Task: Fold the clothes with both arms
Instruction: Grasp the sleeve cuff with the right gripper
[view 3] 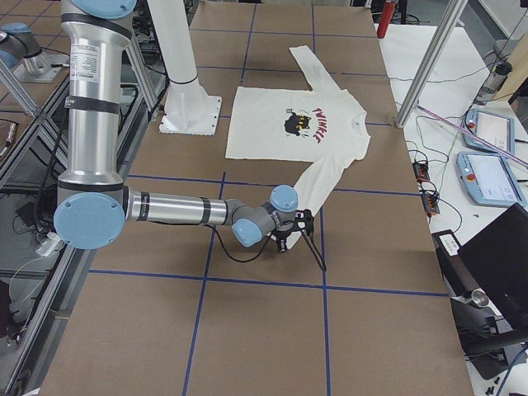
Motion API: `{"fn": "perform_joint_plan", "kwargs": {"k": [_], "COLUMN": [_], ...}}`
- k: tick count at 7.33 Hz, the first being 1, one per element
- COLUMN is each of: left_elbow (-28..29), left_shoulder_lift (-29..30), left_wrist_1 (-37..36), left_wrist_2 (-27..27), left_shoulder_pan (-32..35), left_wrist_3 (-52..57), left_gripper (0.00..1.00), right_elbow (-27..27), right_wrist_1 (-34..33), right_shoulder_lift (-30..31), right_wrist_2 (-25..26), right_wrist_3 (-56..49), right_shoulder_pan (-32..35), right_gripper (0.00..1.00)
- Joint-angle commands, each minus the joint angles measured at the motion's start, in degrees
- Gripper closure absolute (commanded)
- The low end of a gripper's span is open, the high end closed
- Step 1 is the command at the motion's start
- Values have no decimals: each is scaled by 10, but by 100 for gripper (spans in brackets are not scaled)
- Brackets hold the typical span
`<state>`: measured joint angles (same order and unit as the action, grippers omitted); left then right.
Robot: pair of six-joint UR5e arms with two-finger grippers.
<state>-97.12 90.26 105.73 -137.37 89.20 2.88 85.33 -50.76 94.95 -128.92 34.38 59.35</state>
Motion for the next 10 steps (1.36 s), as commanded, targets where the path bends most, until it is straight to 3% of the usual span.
{"fn": "perform_joint_plan", "kwargs": {"k": [1, 3, 7, 10], "left_elbow": [1, 0, 3, 4], "left_shoulder_lift": [1, 1, 2, 5], "left_wrist_1": [-1, -1, -1, -1], "left_wrist_2": [0, 0, 0, -3], "left_shoulder_pan": [0, -1, 0, -1], "left_wrist_3": [0, 0, -2, -2], "left_gripper": [0, 0, 0, 0], "right_elbow": [3, 16, 91, 86], "right_wrist_1": [-1, -1, -13, -32], "right_shoulder_lift": [0, 1, -15, -172], "right_wrist_2": [3, 6, 2, 15], "right_wrist_3": [2, 11, 52, 275], "right_shoulder_pan": [0, 1, -2, -77], "right_gripper": [86, 100, 100, 100]}}
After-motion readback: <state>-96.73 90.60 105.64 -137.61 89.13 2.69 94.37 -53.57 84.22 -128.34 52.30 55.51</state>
